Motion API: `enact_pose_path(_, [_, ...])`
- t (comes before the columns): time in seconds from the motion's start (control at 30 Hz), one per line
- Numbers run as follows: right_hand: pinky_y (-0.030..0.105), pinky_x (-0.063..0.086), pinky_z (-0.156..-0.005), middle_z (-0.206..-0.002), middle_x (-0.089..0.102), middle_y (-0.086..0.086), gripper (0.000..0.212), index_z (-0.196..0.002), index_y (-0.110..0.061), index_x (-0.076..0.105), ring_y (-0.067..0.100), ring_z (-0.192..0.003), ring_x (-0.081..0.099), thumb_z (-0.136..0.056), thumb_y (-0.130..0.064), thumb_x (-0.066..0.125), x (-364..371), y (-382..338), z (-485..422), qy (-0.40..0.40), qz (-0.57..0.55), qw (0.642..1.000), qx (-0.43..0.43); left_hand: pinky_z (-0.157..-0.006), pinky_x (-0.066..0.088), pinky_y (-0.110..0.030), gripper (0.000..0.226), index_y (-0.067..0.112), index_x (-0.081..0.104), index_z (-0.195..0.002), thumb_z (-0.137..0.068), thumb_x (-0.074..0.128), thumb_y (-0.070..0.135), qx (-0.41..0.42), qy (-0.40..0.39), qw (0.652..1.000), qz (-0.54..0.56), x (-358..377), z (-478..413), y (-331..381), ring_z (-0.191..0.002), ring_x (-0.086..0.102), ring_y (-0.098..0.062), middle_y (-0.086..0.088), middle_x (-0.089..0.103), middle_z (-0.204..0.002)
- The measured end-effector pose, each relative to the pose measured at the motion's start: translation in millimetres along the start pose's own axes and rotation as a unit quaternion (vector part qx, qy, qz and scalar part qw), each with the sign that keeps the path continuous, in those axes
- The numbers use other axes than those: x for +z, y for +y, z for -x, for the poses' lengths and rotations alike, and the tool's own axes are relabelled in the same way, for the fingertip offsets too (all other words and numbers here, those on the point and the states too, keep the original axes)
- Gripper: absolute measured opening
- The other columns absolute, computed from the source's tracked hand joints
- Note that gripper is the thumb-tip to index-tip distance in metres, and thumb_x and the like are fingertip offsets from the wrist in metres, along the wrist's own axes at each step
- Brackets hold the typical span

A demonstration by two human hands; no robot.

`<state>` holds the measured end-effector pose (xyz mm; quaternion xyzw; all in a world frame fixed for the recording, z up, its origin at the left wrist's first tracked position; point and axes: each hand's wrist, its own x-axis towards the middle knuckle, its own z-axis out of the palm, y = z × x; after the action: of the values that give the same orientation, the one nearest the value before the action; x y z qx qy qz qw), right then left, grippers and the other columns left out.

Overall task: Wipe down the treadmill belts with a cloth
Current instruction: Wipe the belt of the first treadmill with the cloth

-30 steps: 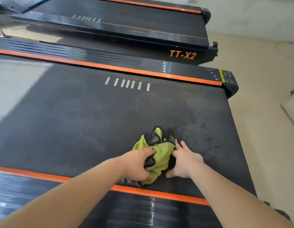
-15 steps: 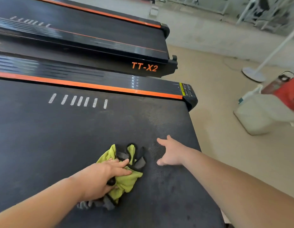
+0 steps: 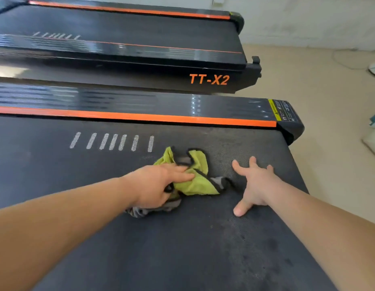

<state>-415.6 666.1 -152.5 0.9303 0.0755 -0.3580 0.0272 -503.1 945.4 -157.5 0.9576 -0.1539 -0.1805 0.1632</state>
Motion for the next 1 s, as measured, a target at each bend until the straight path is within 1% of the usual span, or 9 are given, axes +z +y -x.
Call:
enact_pose_path(0.17, [0.075,0.022,-0.116,-0.167,-0.029,-0.002,0.146,-0.156,-0.054,-0.014,0.049,-0.152,-0.019,-0.061,-0.05,0.097,5,3,-3,0.016,-0.01,1.0,-0.011,-0.108,0.044,-0.036,0.057,0.029,0.047,-0.152,-0.097,0.059,0.021,-0.279,0.213,0.935,0.051,-16,-77,-6,-0.137,0.049,-0.031,-0.006,0.051,-0.153])
enact_pose_path(0.27, [0.076,0.023,-0.115,-0.167,-0.029,-0.004,0.145,-0.156,-0.055,-0.011,0.049,-0.152,-0.019,-0.059,-0.05,0.097,4,3,-2,0.015,-0.013,1.0,-0.014,-0.103,0.043,-0.031,0.054,0.035,0.052,-0.148,-0.096,0.059,0.022,-0.204,0.197,0.957,0.061,0,-101,41,-0.13,0.055,-0.029,0.0,0.061,-0.143])
enact_pose_path(0.4, [0.074,0.025,-0.115,-0.168,-0.026,-0.009,0.141,-0.16,-0.049,0.004,0.045,-0.153,-0.021,-0.055,-0.053,0.098,5,6,0,0.01,-0.023,1.0,-0.01,-0.116,0.04,-0.034,0.066,0.048,0.042,-0.152,-0.095,0.06,0.021,-0.008,0.05,0.998,0.034,4,-103,53,-0.141,0.047,-0.02,0.011,0.046,-0.158])
enact_pose_path(0.5, [0.075,0.025,-0.115,-0.167,-0.029,-0.008,0.146,-0.156,-0.055,-0.011,0.046,-0.152,-0.022,-0.058,-0.053,0.097,4,4,1,0.012,-0.016,1.0,-0.013,-0.115,0.042,-0.039,0.07,0.045,0.041,-0.153,-0.091,0.06,0.018,-0.088,0.097,0.991,-0.023,-15,-116,20,-0.143,0.045,-0.024,0.01,0.042,-0.161])
enact_pose_path(0.6, [0.075,0.025,-0.115,-0.166,-0.032,-0.006,0.146,-0.154,-0.057,-0.015,0.047,-0.152,-0.022,-0.06,-0.051,0.096,3,3,-1,0.012,-0.021,1.0,-0.01,-0.103,0.048,-0.033,0.066,0.038,0.047,-0.152,-0.091,0.059,0.015,-0.207,0.191,0.958,0.047,-20,-130,31,-0.129,0.056,-0.028,0.0,0.059,-0.145])
enact_pose_path(0.67, [0.074,0.025,-0.115,-0.167,-0.028,-0.008,0.146,-0.156,-0.056,-0.01,0.046,-0.152,-0.021,-0.056,-0.052,0.098,3,4,0,0.014,-0.024,1.0,-0.008,-0.1,0.048,-0.03,0.064,0.042,0.051,-0.148,-0.09,0.059,0.016,-0.134,0.176,0.973,0.064,-2,-129,62,-0.124,0.059,-0.028,0.001,0.065,-0.137])
enact_pose_path(0.77, [0.073,0.026,-0.116,-0.169,-0.013,-0.01,0.141,-0.16,-0.048,0.007,0.045,-0.153,-0.019,-0.053,-0.054,0.098,5,5,-2,0.009,-0.026,1.0,-0.01,-0.108,0.048,-0.033,0.073,0.047,0.044,-0.151,-0.088,0.058,0.014,0.0,0.084,0.995,0.05,10,-113,70,-0.131,0.056,-0.024,0.004,0.058,-0.147])
enact_pose_path(0.9, [0.074,0.027,-0.115,-0.165,-0.032,-0.009,0.147,-0.154,-0.058,-0.013,0.045,-0.153,-0.022,-0.057,-0.052,0.098,2,2,0,0.001,-0.023,1.0,0.0,-0.105,0.05,-0.041,0.068,0.039,0.05,-0.148,-0.085,0.065,0.018,-0.113,0.142,0.983,0.039,-12,-132,27,-0.127,0.057,-0.032,-0.002,0.059,-0.144])
enact_pose_path(1.0, [0.074,0.027,-0.114,-0.166,-0.031,-0.008,0.148,-0.154,-0.058,-0.014,0.047,-0.152,-0.021,-0.057,-0.053,0.097,2,0,-2,0.005,-0.017,1.0,0.004,-0.101,0.05,-0.036,0.062,0.033,0.054,-0.147,-0.089,0.061,0.011,-0.161,0.188,0.966,0.074,-10,-135,59,-0.126,0.056,-0.032,-0.004,0.062,-0.139])
